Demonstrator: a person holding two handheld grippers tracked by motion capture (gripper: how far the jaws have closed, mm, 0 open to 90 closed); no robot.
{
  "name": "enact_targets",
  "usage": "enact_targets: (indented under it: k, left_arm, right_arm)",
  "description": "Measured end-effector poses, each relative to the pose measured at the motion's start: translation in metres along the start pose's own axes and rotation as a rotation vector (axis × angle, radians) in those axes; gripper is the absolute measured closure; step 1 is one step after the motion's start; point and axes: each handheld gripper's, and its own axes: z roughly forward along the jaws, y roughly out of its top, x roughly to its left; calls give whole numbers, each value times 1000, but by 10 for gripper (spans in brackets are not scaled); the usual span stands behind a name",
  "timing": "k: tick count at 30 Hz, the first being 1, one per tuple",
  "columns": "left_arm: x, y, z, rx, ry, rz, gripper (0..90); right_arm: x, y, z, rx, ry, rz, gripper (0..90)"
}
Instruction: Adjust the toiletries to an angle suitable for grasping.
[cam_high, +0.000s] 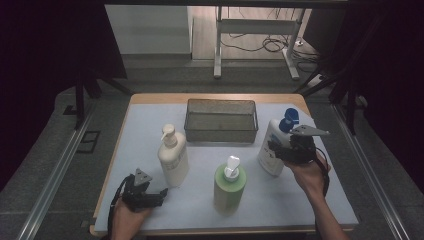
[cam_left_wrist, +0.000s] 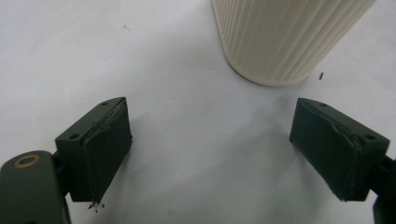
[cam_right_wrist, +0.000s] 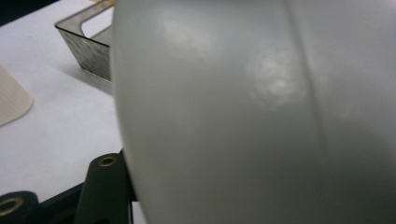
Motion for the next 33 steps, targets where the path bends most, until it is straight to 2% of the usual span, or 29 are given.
enact_targets:
  k: [14, 28, 33]
  left_arm:
    - [0, 0, 0, -1, 0, -1, 126]
    - [0, 0, 0, -4, 0, -4, 126]
    - [0, 0, 0, -3, 0, -3, 126]
  right_arm:
    - [13, 26, -14, -2, 62, -19, 406]
    - [27, 50, -12, 5, 114, -45, 406]
    - [30, 58, -9, 7, 138, -40, 407]
